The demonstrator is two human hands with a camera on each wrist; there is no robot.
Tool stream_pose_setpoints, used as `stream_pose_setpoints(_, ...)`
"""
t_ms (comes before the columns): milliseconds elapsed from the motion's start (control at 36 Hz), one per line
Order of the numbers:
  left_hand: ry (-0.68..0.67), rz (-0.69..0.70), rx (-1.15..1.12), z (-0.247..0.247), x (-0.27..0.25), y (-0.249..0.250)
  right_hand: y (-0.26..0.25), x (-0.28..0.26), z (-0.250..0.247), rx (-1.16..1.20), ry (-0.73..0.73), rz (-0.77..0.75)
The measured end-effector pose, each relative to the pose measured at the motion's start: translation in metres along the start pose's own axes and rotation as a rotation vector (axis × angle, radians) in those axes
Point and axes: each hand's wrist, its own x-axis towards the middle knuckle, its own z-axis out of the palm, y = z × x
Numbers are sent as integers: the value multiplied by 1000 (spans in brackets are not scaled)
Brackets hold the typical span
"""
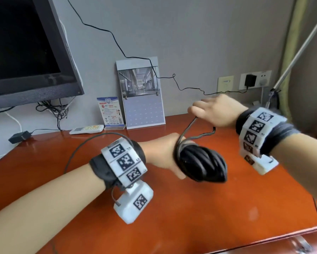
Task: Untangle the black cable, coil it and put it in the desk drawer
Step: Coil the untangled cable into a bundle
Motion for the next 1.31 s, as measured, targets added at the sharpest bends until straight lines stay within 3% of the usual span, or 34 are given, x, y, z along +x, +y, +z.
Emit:
stream_pose_setpoints(83,209,-1,-342,-3,0,2,-22,-7,-7,182,-120,261)
stream_pose_setpoints(139,382,-22,-469,-6,6,0,-39,-7,-14,363,-328,437)
stream_pose_setpoints(194,510,-81,-523,-9,13,-6,-47,-5,-8,428,-416,511)
stream_pose_setpoints(306,663,-251,-650,-13,17,-15,-58,-2,15,549,-361,607)
stream_pose_setpoints(444,769,-445,-718,-7,21,-32,-81,11,24,1082,-315,773)
stream_pose_setpoints(556,801,-497,-671,1,23,-44,-87,15,27,1258,-266,914)
stream_pose_setpoints(667,752,-540,-733,-2,24,-49,-93,10,24,1520,-154,1086)
stream_pose_setpoints(806,620,-617,-827,-9,25,-53,-93,4,19,1765,-116,1083)
stream_pose_setpoints(972,484,-699,-783,-10,24,-61,-92,1,20,1303,-224,1007)
stream_pose_setpoints(1028,406,-728,-698,-10,25,-61,-95,2,25,1163,-278,1032)
stream_pose_setpoints(1139,280,-794,-407,-3,28,-58,-102,3,27,1103,-454,999)
stream_pose_setpoints(1305,167,-844,141,24,41,-58,-123,1,46,1169,-684,932)
